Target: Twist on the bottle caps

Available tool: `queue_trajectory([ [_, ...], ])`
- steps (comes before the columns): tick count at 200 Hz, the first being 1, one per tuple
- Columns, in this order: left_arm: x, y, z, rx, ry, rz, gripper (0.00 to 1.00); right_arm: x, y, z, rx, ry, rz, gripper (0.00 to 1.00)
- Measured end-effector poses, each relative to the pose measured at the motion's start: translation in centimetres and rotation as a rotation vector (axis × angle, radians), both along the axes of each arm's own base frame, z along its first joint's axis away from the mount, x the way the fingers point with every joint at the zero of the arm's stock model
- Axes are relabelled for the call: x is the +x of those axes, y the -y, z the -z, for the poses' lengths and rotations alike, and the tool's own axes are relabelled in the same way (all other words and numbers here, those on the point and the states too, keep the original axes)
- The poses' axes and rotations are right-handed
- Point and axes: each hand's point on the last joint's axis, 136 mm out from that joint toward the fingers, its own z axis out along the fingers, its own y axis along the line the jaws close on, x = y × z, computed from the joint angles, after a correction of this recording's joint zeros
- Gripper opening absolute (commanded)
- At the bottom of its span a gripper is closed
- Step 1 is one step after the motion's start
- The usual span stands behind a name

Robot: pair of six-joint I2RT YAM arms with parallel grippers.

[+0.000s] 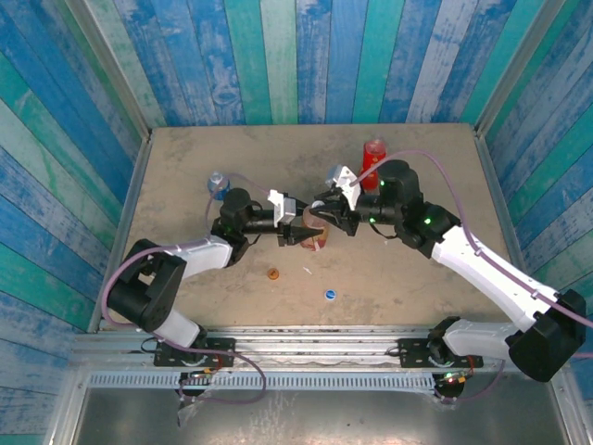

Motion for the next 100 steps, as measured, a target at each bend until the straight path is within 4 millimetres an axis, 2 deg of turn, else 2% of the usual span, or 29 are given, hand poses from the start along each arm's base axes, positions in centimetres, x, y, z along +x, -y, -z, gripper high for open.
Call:
queue_trajectory([
  [42,2.3,-0.6,-0.2,-0.032,0.009,-0.172,0.38,2.4,-0.6,0.0,-0.026,0.021,0.173,0.12],
  [83,2.8,-0.6,-0.2,-0.036,0.011,-0.210,0.44,2.9,-0.5,-0.1,-0.024,0.021,0.229,0.08],
  [100,2.9,-0.6,-0.2,-0.035,0.017,-0.218,0.41,3.0,-0.4,-0.1,-0.021,0.016,0.240,0.07],
])
